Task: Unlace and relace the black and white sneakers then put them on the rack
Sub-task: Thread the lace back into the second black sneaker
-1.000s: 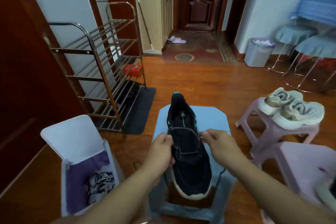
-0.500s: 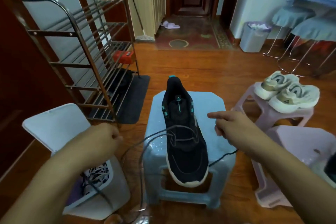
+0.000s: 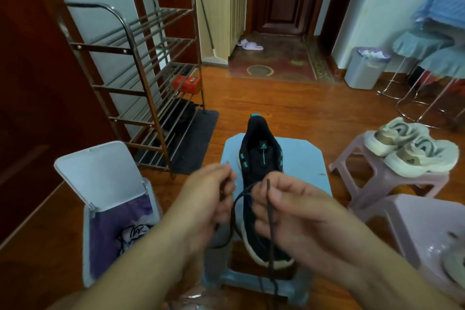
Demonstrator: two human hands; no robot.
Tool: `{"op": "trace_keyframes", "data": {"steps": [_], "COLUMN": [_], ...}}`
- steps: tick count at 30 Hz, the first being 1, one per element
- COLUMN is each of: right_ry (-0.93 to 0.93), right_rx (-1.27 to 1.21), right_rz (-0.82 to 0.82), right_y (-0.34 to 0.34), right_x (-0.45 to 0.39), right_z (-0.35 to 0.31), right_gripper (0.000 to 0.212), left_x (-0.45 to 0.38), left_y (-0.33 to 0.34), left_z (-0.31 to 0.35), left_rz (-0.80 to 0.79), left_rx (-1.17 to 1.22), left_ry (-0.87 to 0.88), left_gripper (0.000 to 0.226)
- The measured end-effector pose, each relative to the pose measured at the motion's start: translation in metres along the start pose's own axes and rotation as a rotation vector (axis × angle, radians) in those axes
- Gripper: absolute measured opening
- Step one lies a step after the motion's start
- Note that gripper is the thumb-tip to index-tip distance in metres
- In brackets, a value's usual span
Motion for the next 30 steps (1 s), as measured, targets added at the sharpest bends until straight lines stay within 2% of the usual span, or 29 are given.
{"op": "trace_keyframes", "data": {"steps": [2,4,8,11,13,16,18,20,22,24,27,30], "right_ry": [-0.01,0.008,0.076,0.001,-0.085,-0.113,-0.075,-0.109,-0.225,-0.248,-0.178,-0.124], "right_rx": [0.16,0.217,0.317,0.57,0.613,0.604,0.708,1.061,1.59,1.857,1.926,1.786], "right_rz": [0.159,0.257,0.31,0.453,0.525,0.541,0.535,0.597,0.67,0.583,0.467,0.503], "right_y": [-0.008,-0.014,-0.014,-0.017,-0.021,-0.026,-0.031,-0.042,-0.051,-0.057,-0.061,-0.06], "right_x": [-0.001,0.0,-0.001,-0.007,-0.012,-0.018,-0.023,-0.026,-0.026,-0.027,-0.024,-0.023], "right_z": [-0.006,-0.01,-0.004,0.003,0.007,0.012,0.01,0.005,-0.002,-0.001,0.004,0.0], "right_gripper": [0.008,0.007,0.004,0.006,0.006,0.007,0.008,0.008,0.007,0.013,0.013,0.015], "left_x": [-0.009,-0.011,0.003,0.006,0.002,-0.005,-0.012,-0.021,-0.03,-0.039,-0.045,-0.047], "left_y": [-0.014,-0.021,-0.017,-0.011,-0.011,-0.011,-0.014,-0.018,-0.024,-0.029,-0.029,-0.024], "left_z": [0.009,0.013,0.01,-0.001,-0.007,-0.007,-0.007,-0.008,-0.009,-0.011,-0.014,-0.018], "left_rz": [0.037,0.012,-0.11,-0.126,-0.103,-0.111,-0.111,-0.072,0.017,0.089,0.099,0.023], "left_rx": [-0.083,-0.202,-0.304,-0.383,-0.455,-0.464,-0.48,-0.55,-0.6,-0.62,-0.642,-0.729], "left_ry": [0.056,0.125,0.2,0.149,0.144,0.202,0.22,0.213,0.192,0.163,0.167,0.205], "left_gripper": [0.023,0.023,0.027,0.028,0.026,0.006,0.007,0.007,0.01,0.011,0.018,0.019]}}
Point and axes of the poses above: each hand's wrist, its own x-axis away from the middle knuckle, its own y-axis out of the palm, z = x × y, the point moved 2 cm from there along -x, towards the middle knuckle, and after that the axes turned 2 degrees about -z, right-handed, at the moved point
